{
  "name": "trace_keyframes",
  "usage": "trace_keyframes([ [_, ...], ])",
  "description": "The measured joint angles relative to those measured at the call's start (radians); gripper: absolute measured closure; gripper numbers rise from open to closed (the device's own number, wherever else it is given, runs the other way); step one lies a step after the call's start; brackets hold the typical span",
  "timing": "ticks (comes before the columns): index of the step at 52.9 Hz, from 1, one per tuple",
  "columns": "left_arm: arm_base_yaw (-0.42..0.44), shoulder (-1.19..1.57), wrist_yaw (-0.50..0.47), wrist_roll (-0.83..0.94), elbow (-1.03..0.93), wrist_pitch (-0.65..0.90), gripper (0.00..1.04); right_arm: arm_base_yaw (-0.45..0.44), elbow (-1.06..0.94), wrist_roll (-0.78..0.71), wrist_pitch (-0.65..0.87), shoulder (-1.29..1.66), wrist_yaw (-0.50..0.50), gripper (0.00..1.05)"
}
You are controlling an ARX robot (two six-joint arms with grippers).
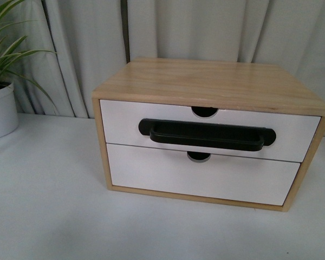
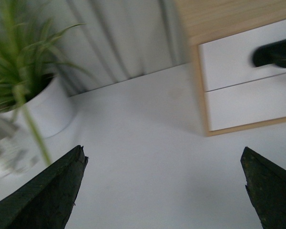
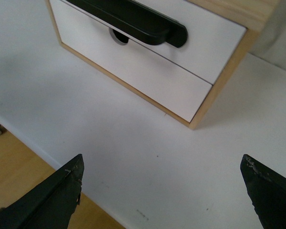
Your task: Pull drawer
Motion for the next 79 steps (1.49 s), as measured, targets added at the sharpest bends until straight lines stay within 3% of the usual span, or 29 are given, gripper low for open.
trace_keyframes([
  [5, 0.005, 0.163, 0.227, 0.104, 0.091, 0.027, 0.06, 0.035, 0.098, -0.105, 0.019, 0.133, -0.006, 0.09],
  [15, 0.018, 0.367, 0.43, 0.296, 0.252, -0.083, 0.06, 0.07, 0.229, -0.208, 0.013, 0.284, -0.029, 0.09],
  [20, 0.021, 0.435, 0.481, 0.359, 0.328, -0.149, 0.06, 0.089, 0.279, -0.257, 0.006, 0.346, -0.035, 0.09],
  [44, -0.017, 0.695, 0.527, 0.699, 0.62, -0.409, 0.06, 0.174, 0.413, -0.483, -0.029, 0.57, -0.059, 0.09],
  [61, -0.068, 0.844, 0.54, 0.777, 0.803, -0.455, 0.06, 0.223, 0.484, -0.556, 0.052, 0.733, -0.059, 0.09],
  [79, -0.086, 0.943, 0.556, 0.785, 0.869, -0.48, 0.06, 0.264, 0.538, -0.554, 0.139, 0.867, -0.077, 0.09],
])
